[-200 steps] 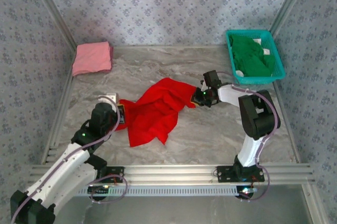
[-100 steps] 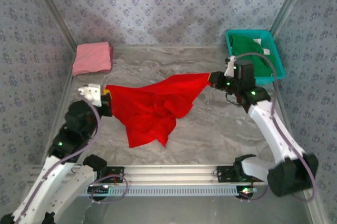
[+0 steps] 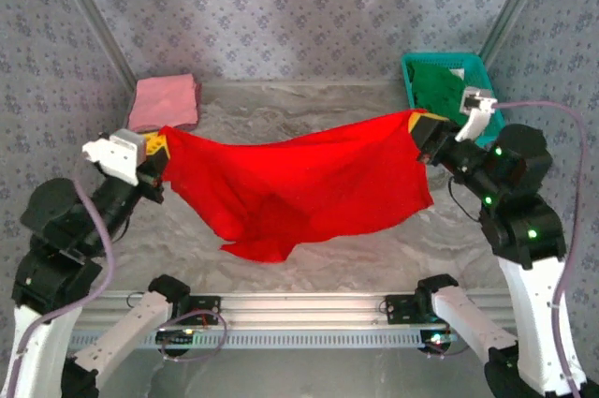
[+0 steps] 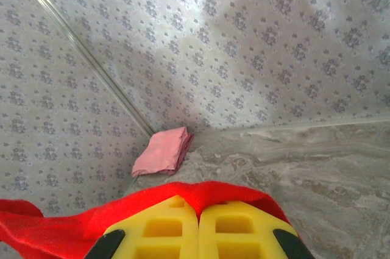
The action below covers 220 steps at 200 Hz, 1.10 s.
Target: Fold and stack the t-shirts
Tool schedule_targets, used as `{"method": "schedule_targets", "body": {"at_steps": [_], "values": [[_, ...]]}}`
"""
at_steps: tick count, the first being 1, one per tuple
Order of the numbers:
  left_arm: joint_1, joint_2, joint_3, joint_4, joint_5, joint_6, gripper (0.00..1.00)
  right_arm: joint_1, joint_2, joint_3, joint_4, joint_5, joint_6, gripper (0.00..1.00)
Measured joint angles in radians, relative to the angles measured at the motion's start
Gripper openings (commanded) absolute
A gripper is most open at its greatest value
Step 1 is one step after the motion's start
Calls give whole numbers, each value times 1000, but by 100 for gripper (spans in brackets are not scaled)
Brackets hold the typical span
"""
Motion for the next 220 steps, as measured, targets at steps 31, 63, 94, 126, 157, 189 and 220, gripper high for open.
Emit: {"method": "schedule_targets", "body": {"at_steps": [31,63,94,126,157,189,220], "values": [[0,84,204,-123,20,0,0,2,-14,75,-48,32,0,0],[0,234,398,-179,2,44,0,2,26,104,-56,110,0,0],[67,461,457,-150,16,98,0,-1,172,73,2,179,1,0],[272,768,405,-27,192,104,0,-42,435,16,160,219,12,0],[317,1131,422,69,227,162,58,-77,780,11,318,248,38,19],[317,1603,992,-78,218,183,98,-121,1117,247,301,228,73,52],[321,1812,1550,-264,261,113,98,-148,1108,319,279,204,80,73]]}}
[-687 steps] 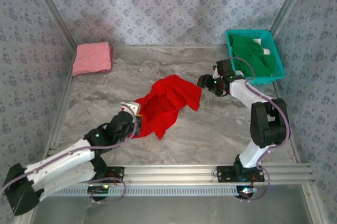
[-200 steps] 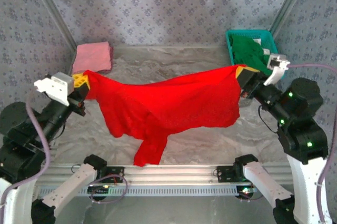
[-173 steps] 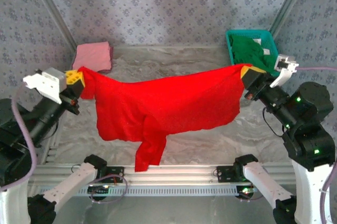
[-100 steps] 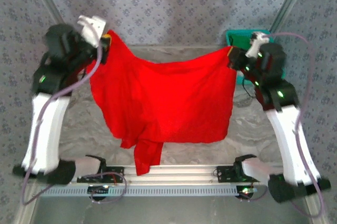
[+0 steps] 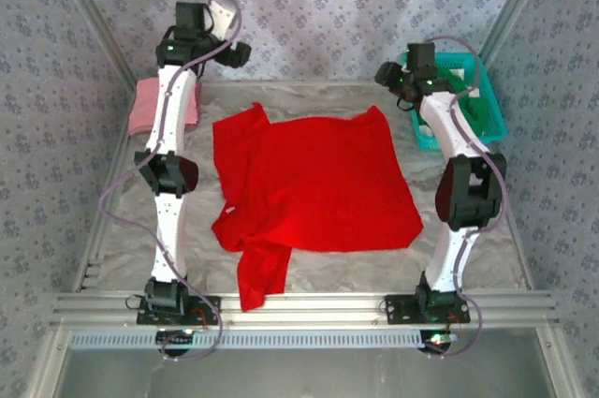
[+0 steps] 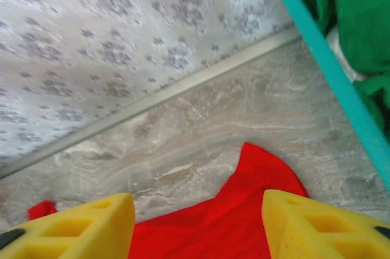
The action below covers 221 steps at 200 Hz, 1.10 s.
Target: Fold and stack the t-shirts
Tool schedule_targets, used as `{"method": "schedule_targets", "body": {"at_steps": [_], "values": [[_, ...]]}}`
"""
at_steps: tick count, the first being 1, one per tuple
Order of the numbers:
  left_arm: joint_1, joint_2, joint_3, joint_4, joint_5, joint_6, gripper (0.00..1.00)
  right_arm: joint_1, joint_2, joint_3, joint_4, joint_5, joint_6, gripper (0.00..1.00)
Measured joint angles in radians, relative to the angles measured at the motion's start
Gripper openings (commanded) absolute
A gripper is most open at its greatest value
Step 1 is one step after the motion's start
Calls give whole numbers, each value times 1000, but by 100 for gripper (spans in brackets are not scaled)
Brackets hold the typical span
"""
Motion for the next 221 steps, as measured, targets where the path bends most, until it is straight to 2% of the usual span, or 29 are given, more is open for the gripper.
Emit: {"method": "schedule_targets", "body": {"at_steps": [16,32,50,61,82,115,125,137,154,169,179,186,195,221], "values": [[-10,-56,85,-76,16,-34,97,3,-116,-47,4,-23,-15,72],[-51,-138,124,-177,3,-52,96,20,-307,-189,19,-37,-33,65],[-155,-213,148,-288,-44,-83,92,55,-539,-394,55,-41,-53,55],[-230,-261,113,-345,-63,-114,98,77,-644,-513,72,-41,-72,52],[-301,-423,-212,-397,-79,-216,98,91,-768,-727,62,-14,-93,51],[-267,-706,-877,-474,-256,-291,98,80,-760,-876,18,26,-125,50],[-253,-827,-1125,-402,-271,-294,98,78,-748,-898,27,28,-130,47],[-244,-982,-1395,-312,-250,-306,93,77,-707,-903,51,20,-135,43],[-212,-1188,-1713,-105,-184,-353,76,74,-602,-891,103,-8,-135,21],[-175,-1265,-1914,141,-125,-441,69,74,-470,-859,141,-29,-136,15],[-163,-1248,-1979,276,-102,-479,60,72,-398,-832,157,-35,-132,13],[-161,-1205,-1996,353,-89,-512,57,70,-350,-808,163,-42,-132,8],[-161,-1119,-1997,454,-73,-548,47,63,-292,-772,167,-52,-132,2],[-170,-853,-1973,641,-48,-612,45,14,-151,-702,216,-95,-103,0]]}}
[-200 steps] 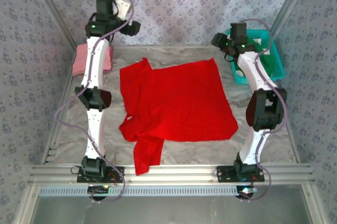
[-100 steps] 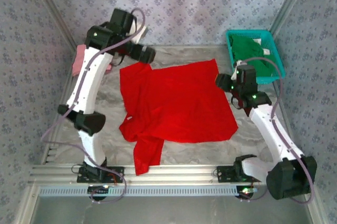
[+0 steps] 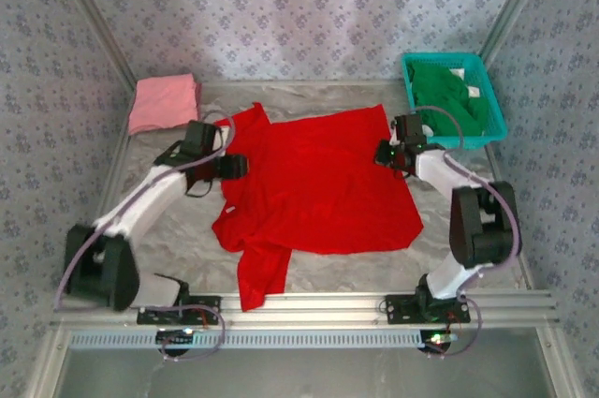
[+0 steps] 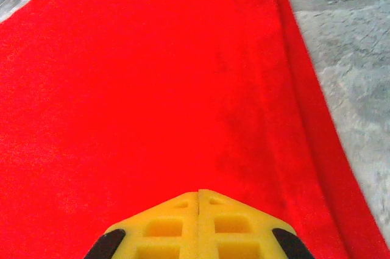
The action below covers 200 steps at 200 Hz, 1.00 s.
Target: Fold and stack the t-shirts
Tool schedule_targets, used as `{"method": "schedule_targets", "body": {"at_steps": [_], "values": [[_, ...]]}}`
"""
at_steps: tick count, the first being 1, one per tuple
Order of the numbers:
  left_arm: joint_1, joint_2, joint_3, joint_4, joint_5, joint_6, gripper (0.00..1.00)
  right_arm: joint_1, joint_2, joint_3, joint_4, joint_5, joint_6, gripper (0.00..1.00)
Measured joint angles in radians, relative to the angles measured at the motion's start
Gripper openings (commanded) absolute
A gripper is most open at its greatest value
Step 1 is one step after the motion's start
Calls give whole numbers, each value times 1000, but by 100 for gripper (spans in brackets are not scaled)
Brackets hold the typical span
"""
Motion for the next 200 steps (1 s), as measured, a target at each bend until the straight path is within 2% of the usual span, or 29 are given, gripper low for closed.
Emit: {"method": "schedule_targets", "body": {"at_steps": [37,77,142,200], "values": [[-60,166,32,114,-16,-63,43,-19,127,6,22,-15,43,0],[-61,266,134,154,-40,-92,42,-6,150,26,52,-24,79,0],[-45,536,512,98,-50,-79,43,-14,136,-7,94,-79,108,0],[0,677,854,-26,-61,-6,48,-16,56,-32,145,-172,114,0]]}}
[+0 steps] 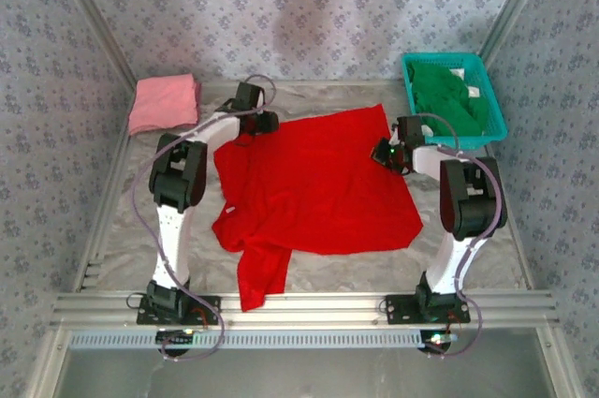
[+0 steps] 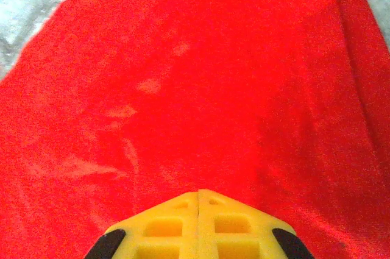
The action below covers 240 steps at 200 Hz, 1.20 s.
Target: Fold and stack the t-shirts
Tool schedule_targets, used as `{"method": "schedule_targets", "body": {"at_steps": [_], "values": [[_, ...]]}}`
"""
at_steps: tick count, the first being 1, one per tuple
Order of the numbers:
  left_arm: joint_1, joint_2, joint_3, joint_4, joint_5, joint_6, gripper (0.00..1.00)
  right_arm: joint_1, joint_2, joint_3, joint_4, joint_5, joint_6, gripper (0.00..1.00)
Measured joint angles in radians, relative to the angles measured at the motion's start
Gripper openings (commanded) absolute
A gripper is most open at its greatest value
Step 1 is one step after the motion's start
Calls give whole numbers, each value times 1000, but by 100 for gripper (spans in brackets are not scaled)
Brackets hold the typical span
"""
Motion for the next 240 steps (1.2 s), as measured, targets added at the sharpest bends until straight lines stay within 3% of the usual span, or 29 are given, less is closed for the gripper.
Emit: {"method": "schedule_targets", "body": {"at_steps": [41,74,129,175,240], "values": [[10,-61,64,-24,-8,39,55,-1,-45,-12,15,-29,-4,0],[13,-286,-137,-27,-14,40,62,-1,-68,-16,14,-32,-12,0],[5,-667,-499,-27,-24,7,62,23,-92,-15,-20,-24,-23,0],[-50,-589,-623,-11,-11,-48,60,94,-64,32,-104,7,-23,0],[-51,-539,-681,123,5,-93,59,121,71,149,-231,90,-31,0]]}}
